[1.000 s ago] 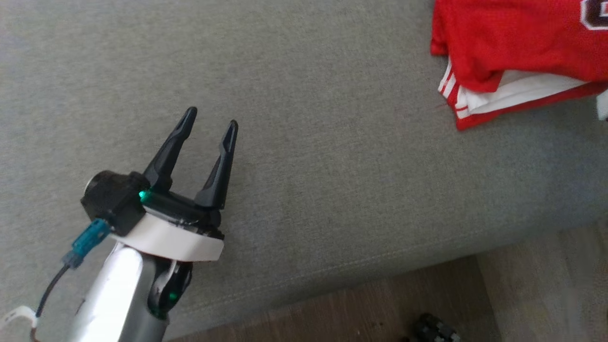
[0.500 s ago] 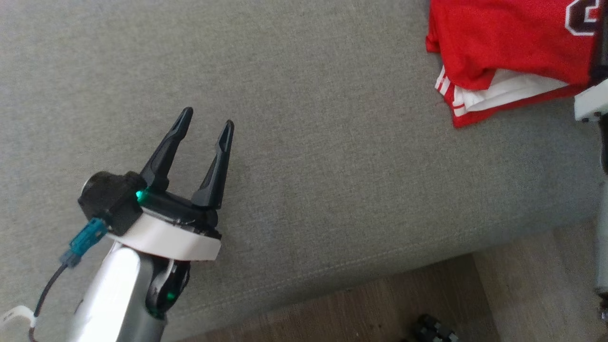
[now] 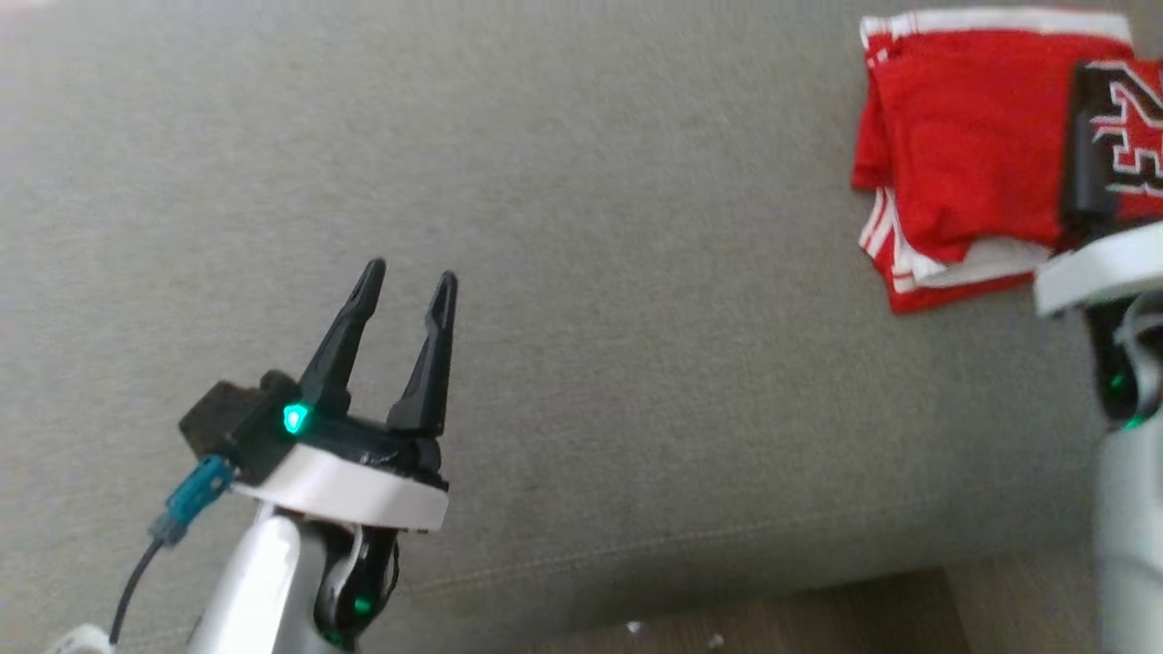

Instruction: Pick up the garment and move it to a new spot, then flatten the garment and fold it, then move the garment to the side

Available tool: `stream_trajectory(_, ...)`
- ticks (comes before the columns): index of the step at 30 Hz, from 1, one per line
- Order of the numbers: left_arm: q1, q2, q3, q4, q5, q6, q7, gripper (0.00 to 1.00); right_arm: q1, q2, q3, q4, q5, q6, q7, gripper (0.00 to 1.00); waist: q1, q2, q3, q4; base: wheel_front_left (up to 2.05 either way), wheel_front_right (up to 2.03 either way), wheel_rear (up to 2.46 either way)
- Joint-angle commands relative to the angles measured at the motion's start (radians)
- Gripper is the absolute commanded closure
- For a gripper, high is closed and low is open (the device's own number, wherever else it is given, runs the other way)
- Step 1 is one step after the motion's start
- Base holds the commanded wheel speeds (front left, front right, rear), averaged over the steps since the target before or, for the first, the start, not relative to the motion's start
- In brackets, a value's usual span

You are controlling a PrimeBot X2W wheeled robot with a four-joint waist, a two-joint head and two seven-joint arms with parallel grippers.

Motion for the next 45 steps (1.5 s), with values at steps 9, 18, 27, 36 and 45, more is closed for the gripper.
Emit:
stream_trajectory(9,0.090,-0.032,0.070,-0.008,0.021,0.000,-0.005,0.00,0.219,0.086,0.052,-0.169,-0.011,0.005,-0.073,0.00,0.0000,0.0000,-0.170,0.134,0.00,0.00,0.00)
stream_trajectory(18,0.208,-0.043,0.117,0.023,0.049,0.007,-0.005,0.00,0.433,0.172,0.026,-0.189,-0.111,0.005,-0.197,0.00,0.0000,0.0000,-0.246,0.176,0.00,0.00,0.00)
stream_trajectory(27,0.241,-0.043,0.153,-0.023,0.070,0.056,-0.005,0.00,0.494,0.177,0.041,-0.171,-0.066,0.005,-0.239,0.00,0.0000,0.0000,-0.263,0.182,0.00,0.00,0.00)
stream_trajectory(36,0.242,-0.044,0.147,-0.044,0.080,0.062,-0.005,0.00,0.493,0.177,0.040,-0.164,-0.069,0.005,-0.246,0.00,0.0000,0.0000,-0.265,0.181,0.00,0.00,0.00)
stream_trajectory(45,0.235,-0.044,0.147,-0.032,0.088,0.077,-0.005,0.00,0.491,0.177,0.051,-0.156,-0.066,0.005,-0.242,0.00,0.0000,0.0000,-0.264,0.180,0.00,0.00,0.00)
